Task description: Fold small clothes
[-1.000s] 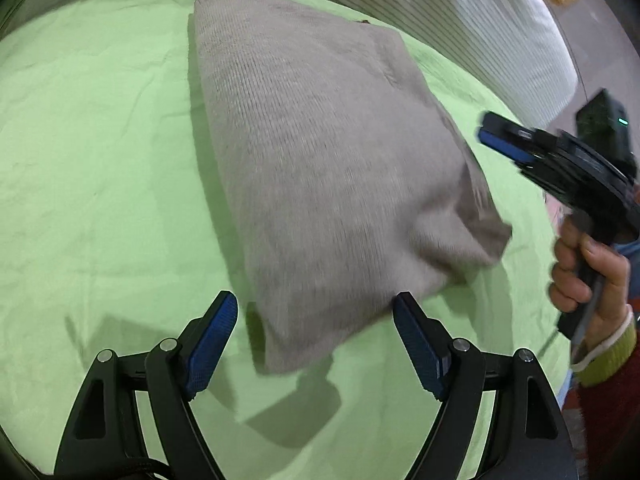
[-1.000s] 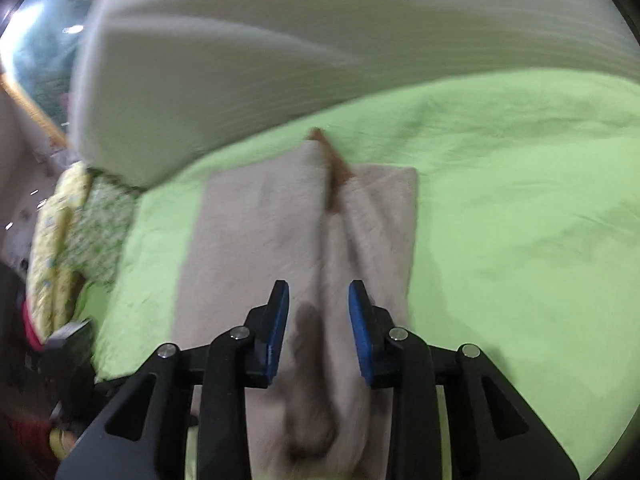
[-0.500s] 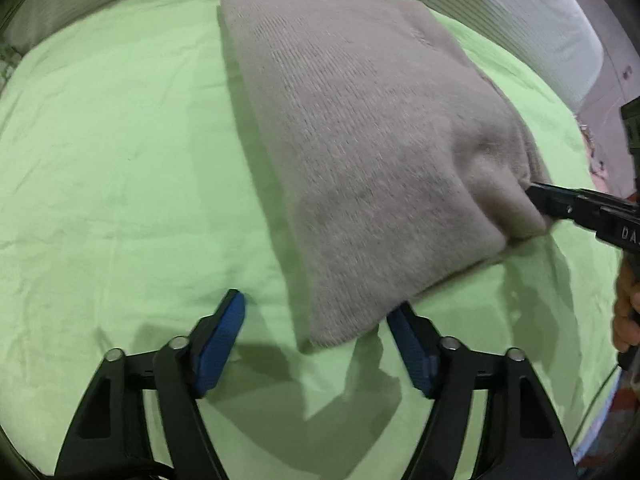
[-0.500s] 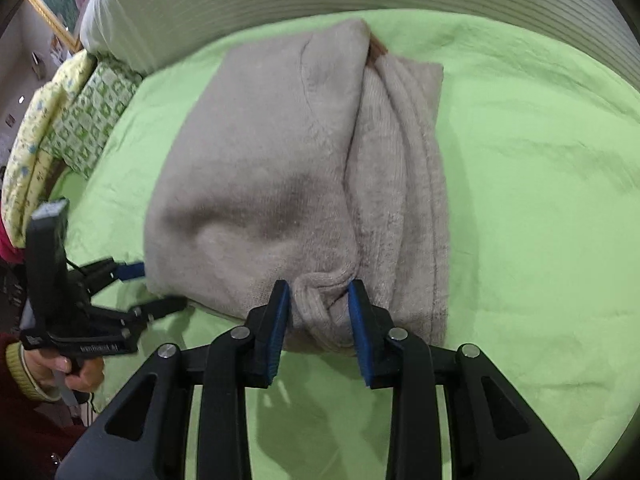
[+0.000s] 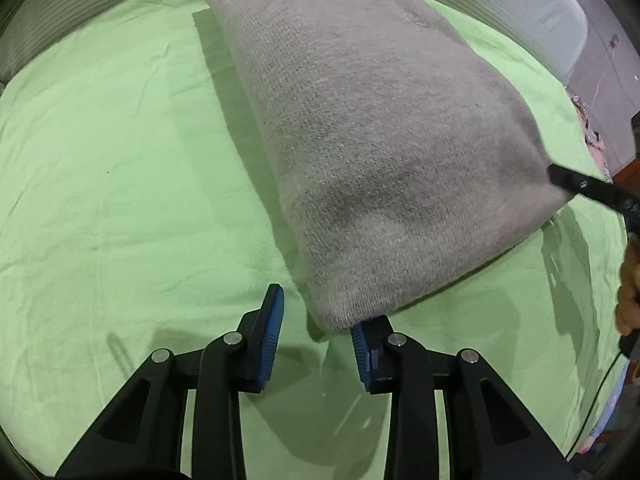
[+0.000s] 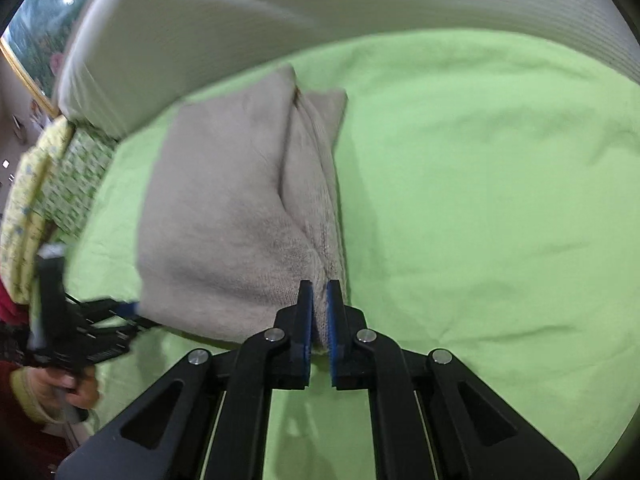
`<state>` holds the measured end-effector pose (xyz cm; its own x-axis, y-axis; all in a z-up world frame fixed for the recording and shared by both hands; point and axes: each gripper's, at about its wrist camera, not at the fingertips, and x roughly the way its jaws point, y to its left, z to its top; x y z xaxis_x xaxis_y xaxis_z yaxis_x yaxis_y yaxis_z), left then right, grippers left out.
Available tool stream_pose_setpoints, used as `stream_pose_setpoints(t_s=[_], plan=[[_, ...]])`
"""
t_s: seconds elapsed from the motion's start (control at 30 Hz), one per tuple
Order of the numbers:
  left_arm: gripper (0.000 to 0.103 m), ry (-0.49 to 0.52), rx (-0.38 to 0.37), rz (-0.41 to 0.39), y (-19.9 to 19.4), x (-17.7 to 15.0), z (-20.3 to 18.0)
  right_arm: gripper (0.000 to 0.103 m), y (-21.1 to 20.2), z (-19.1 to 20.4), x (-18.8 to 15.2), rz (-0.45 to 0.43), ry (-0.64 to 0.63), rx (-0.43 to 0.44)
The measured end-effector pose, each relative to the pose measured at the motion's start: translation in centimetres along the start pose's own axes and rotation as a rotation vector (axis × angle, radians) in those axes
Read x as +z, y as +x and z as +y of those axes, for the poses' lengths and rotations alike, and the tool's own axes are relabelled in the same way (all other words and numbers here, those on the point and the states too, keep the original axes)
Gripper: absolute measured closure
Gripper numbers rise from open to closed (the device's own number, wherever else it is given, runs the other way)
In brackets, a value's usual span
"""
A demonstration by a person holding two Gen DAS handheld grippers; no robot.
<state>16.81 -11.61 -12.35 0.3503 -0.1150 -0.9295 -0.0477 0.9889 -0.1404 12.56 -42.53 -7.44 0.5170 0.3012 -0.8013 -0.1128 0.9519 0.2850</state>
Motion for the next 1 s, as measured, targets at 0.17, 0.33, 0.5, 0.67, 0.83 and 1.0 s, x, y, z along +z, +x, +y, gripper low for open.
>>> stream_pose_setpoints(t_s=[0.17, 0.33, 0.5, 0.67, 0.83, 1.0], plan=[[0.067, 0.014, -0.004, 0.016, -0.1, 0.5, -0.5, 0.094, 0.4, -0.2, 0.2, 0.007, 0.027, -0.021], [0.063, -0.007, -0.057, 0.041, -1.3, 1.0, 0.2, 0.089, -2.2, 0.8, 1.7, -0.041, 0.023, -0.011], [0.045, -0.083, -0.137, 0.016, -3.9, 1.1, 2.7, 0.088, -3.2, 1.8, 4.6, -0.125, 0.041, 0.043], [0.038, -0.197, -0.182, -0.003, -5.0, 2.5, 4.7, 0.050, -0.1, 4.4, 7.9, -0.133, -0.028, 0.012], [0.033, -0.289, -0.193, -0.020, -4.6, 4.5, 6.0, 0.049, 3.3, 5.4, 10.8, -0.109, -0.047, -0.039], [0.028, -0.319, -0.202, -0.030, -3.1, 6.6, 6.3, 0.043, 6.8, 4.9, 11.6, 0.008, -0.121, -0.142]])
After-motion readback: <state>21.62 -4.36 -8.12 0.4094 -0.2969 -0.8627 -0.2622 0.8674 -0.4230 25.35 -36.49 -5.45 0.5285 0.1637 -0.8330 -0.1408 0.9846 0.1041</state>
